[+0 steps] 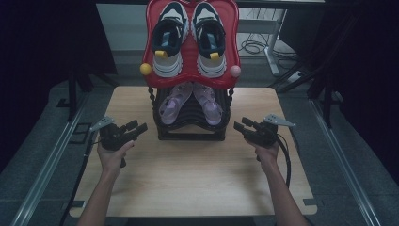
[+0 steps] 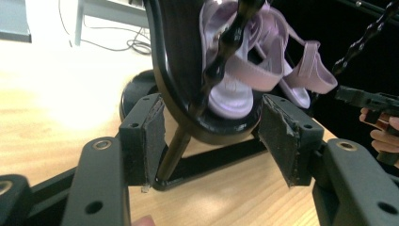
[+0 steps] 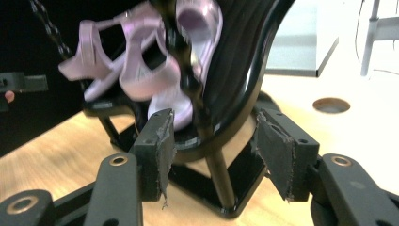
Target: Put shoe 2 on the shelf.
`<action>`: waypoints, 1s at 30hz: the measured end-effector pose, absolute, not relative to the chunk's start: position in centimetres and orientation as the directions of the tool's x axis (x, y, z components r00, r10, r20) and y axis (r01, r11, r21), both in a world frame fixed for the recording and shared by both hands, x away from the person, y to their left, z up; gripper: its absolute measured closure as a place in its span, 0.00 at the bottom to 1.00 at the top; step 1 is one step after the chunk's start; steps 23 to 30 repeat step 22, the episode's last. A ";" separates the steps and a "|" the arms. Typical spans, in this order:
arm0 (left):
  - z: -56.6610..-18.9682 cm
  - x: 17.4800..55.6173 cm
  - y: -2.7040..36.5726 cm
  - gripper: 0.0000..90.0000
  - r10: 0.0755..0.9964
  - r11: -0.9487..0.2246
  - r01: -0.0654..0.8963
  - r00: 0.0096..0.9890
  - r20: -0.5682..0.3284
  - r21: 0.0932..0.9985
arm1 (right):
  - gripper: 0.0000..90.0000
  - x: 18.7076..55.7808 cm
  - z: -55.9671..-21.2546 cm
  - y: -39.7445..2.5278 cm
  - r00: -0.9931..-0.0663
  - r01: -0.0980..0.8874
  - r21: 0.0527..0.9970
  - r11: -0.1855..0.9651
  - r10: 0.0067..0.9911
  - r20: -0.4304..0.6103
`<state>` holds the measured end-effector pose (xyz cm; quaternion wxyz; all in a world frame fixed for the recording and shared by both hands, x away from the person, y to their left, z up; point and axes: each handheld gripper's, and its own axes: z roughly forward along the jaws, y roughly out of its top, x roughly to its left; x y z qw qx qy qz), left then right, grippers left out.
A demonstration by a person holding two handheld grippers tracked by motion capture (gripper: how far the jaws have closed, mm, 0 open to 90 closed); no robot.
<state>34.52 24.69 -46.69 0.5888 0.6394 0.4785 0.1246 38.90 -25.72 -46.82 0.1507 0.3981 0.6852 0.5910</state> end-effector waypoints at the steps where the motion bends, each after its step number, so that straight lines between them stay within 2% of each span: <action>1: -46.9 34.5 24.6 0.45 0.758 0.148 0.468 0.512 -0.404 0.871 | 0.52 38.8 -47.1 -25.6 -0.638 0.372 0.928 -0.008 0.724 0.263; 12: -48.7 33.9 24.3 0.45 0.756 0.125 0.499 0.511 -0.408 0.858 | 0.52 38.5 -49.1 -25.2 -0.644 0.404 0.914 0.044 0.723 0.250; 30: -48.6 33.9 24.5 0.45 0.757 0.127 0.501 0.509 -0.411 0.856 | 0.52 38.4 -49.1 -25.3 -0.640 0.405 0.914 0.035 0.725 0.255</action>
